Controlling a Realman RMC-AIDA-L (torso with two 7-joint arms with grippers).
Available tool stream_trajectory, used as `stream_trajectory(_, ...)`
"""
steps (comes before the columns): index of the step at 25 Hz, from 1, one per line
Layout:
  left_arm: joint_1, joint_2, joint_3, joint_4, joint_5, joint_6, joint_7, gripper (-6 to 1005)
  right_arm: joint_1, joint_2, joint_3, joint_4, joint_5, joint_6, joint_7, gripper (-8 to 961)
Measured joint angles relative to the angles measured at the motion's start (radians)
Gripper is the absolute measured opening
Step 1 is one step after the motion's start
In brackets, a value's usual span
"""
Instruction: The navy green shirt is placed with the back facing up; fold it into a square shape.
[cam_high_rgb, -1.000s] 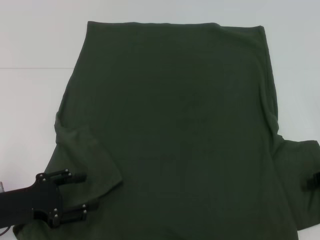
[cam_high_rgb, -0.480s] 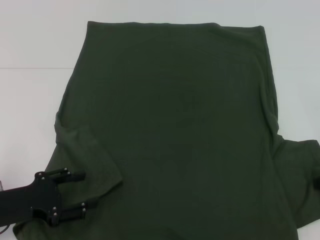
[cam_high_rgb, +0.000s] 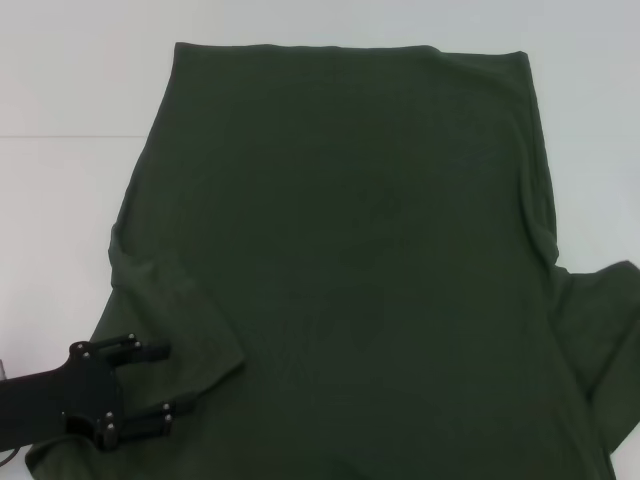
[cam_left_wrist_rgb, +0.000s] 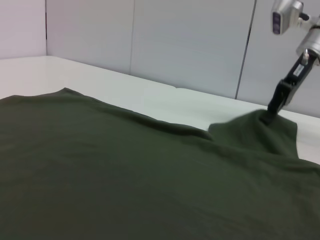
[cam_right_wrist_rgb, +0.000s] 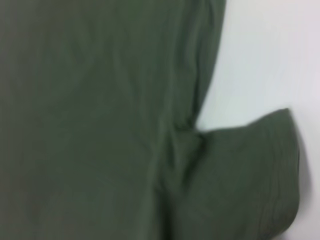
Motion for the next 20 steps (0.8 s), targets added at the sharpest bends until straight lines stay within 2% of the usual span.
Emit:
stream_trajectory(4,-0.002,0.001,0.000,0.000,0.002,0.002,-0.001,726,-0.002,-0.011,0.009,-0.044,0.069,-0.043,-0.008,36)
stream_trajectory(11,0.002,0.002,0.000,0.001,0.002,0.005,-0.001,725,0.030,-0.008,-0.006,-0.088,0.123,-0.092,-0.003,45)
stream_trajectory(20,0.006,0.002,0.000,0.002,0.005,0.004,-0.002,725,0.095,0.035,-0.138,-0.064,0.121,-0.101,0.011,55)
